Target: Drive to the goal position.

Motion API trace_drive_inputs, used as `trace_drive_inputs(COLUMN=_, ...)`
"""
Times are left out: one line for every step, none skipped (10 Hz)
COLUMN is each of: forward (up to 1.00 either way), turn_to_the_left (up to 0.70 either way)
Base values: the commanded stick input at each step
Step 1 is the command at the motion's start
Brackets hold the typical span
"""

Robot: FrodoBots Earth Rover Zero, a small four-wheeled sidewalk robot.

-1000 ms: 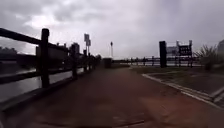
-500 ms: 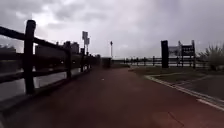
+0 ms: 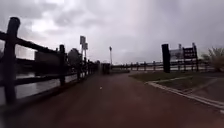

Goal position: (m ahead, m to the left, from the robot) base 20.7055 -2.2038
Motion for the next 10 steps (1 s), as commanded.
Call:
trace_drive_inputs(forward=1.00, turn_to_the_left=0.00)
trace_drive_inputs(forward=1.00, turn_to_the_left=0.00)
trace_drive_inputs(forward=1.00, turn_to_the_left=0.00)
trace_drive_inputs(forward=1.00, turn_to_the_left=0.00)
trace_drive_inputs(forward=1.00, turn_to_the_left=0.00)
trace_drive_inputs(forward=1.00, turn_to_the_left=0.00)
trace_drive_inputs(forward=1.00, turn_to_the_left=0.00)
trace_drive_inputs(forward=1.00, turn_to_the_left=0.00)
trace_drive_inputs(forward=1.00, turn_to_the_left=0.00)
trace_drive_inputs(forward=1.00, turn_to_the_left=0.00)
